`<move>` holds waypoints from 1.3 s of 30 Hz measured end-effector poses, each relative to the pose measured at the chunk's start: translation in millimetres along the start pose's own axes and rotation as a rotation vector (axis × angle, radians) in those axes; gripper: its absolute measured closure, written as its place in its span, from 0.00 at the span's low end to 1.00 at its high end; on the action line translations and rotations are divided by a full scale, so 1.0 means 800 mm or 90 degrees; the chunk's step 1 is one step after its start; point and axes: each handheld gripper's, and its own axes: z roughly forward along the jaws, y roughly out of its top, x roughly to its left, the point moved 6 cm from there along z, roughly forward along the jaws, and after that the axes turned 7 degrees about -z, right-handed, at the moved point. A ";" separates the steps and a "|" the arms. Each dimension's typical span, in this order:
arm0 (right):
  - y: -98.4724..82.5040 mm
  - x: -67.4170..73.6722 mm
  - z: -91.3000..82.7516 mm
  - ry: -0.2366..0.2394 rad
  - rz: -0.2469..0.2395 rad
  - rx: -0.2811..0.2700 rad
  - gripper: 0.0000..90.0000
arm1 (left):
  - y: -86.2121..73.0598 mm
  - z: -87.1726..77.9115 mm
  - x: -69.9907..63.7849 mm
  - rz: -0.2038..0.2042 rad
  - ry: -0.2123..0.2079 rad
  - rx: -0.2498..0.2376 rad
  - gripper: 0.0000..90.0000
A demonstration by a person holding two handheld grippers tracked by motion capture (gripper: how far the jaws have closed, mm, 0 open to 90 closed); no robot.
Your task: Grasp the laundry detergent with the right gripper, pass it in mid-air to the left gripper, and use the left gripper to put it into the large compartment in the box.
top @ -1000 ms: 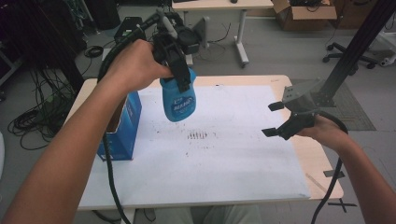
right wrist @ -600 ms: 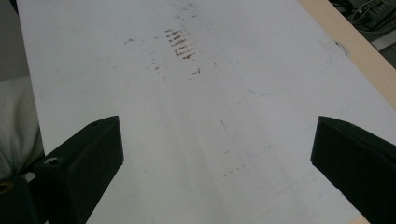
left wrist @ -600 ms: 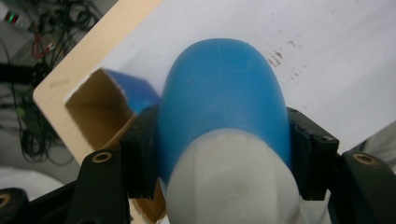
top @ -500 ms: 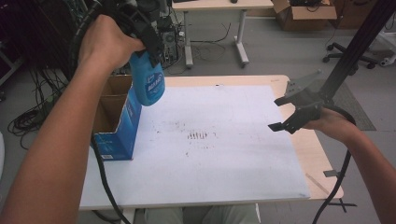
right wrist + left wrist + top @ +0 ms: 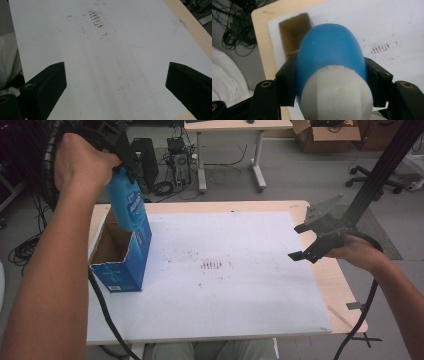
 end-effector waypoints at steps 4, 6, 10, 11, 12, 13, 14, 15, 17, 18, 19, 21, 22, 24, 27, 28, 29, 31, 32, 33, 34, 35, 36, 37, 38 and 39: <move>0.001 -0.002 -0.002 -0.004 -0.002 -0.003 0.04 | -0.002 0.003 0.017 -0.029 0.008 0.001 0.42; 0.001 -0.003 -0.003 -0.006 0.000 -0.003 0.04 | -0.005 0.006 0.025 -0.044 0.010 -0.003 0.42; 0.000 -0.003 -0.002 -0.006 0.000 0.001 0.04 | -0.011 0.017 0.037 -0.066 0.014 -0.007 0.42; 0.000 -0.002 -0.002 -0.005 0.000 0.001 0.04 | -0.013 0.019 0.039 -0.069 0.015 -0.007 0.42; 0.000 -0.002 -0.002 -0.006 -0.002 0.001 0.04 | -0.014 0.022 0.041 -0.071 0.015 -0.008 0.42; 0.000 -0.002 -0.002 -0.006 -0.003 0.001 0.04 | -0.016 0.025 0.043 -0.075 0.014 -0.007 0.42; 0.000 -0.001 -0.002 -0.005 -0.002 0.001 0.04 | -0.017 0.028 0.045 -0.077 0.014 -0.005 0.42; 0.000 -0.001 -0.002 -0.005 -0.002 0.000 0.04 | -0.019 0.031 0.047 -0.080 0.013 -0.003 0.42; -0.001 -0.001 -0.003 -0.006 -0.001 -0.004 0.04 | -0.023 0.036 0.052 -0.088 0.012 -0.003 0.42; -0.001 -0.001 -0.004 -0.007 0.000 -0.008 0.04 | -0.025 0.041 0.056 -0.092 0.011 -0.001 0.42; -0.002 -0.001 -0.005 -0.008 0.003 -0.011 0.04 | -0.026 0.043 0.057 -0.092 0.012 0.000 0.42; -0.003 -0.001 -0.005 -0.008 0.005 -0.012 0.04 | -0.029 0.051 0.061 -0.091 0.015 0.001 0.42; -0.004 -0.001 -0.005 -0.009 0.006 -0.011 0.04 | -0.032 0.057 0.064 -0.094 0.016 0.004 0.42; -0.005 -0.001 -0.004 -0.010 0.007 -0.009 0.04 | -0.035 0.065 0.066 -0.093 0.018 0.007 0.42; -0.006 0.000 -0.002 -0.008 0.010 -0.009 0.04 | -0.039 0.081 0.069 -0.090 0.019 0.011 0.42; -0.006 0.000 -0.001 -0.008 0.010 -0.009 0.04 | -0.041 0.086 0.070 -0.088 0.020 0.014 0.42; -0.007 0.000 0.000 -0.007 0.014 -0.009 0.04 | -0.042 0.092 0.070 -0.087 0.023 0.016 0.42; -0.008 0.000 0.001 -0.007 0.016 -0.008 0.04 | -0.045 0.104 0.069 -0.083 0.028 0.021 0.42; -0.009 0.000 0.002 -0.007 0.016 -0.007 0.04 | -0.046 0.110 0.069 -0.082 0.027 0.025 0.42; -0.010 0.000 0.002 -0.007 0.017 -0.006 0.04 | -0.048 0.116 0.069 -0.083 0.025 0.023 0.42; -0.011 0.000 0.003 -0.007 0.019 -0.004 0.04 | -0.049 0.121 0.070 -0.084 0.023 0.023 0.42; -0.011 0.000 0.003 -0.007 0.019 -0.004 0.04 | -0.050 0.126 0.070 -0.085 0.020 0.021 0.42; -0.012 0.001 0.003 -0.007 0.021 -0.003 0.04 | -0.051 0.131 0.070 -0.085 0.018 0.020 0.42; -0.013 0.001 0.003 -0.007 0.021 -0.003 0.04 | -0.053 0.138 0.071 -0.085 0.017 0.020 0.42; -0.014 0.001 0.003 -0.008 0.023 -0.003 0.04 | -0.054 0.141 0.071 -0.083 0.017 0.020 0.42; -0.014 0.001 0.003 -0.009 0.024 -0.003 0.04 | -0.055 0.147 0.072 -0.084 0.016 0.020 0.42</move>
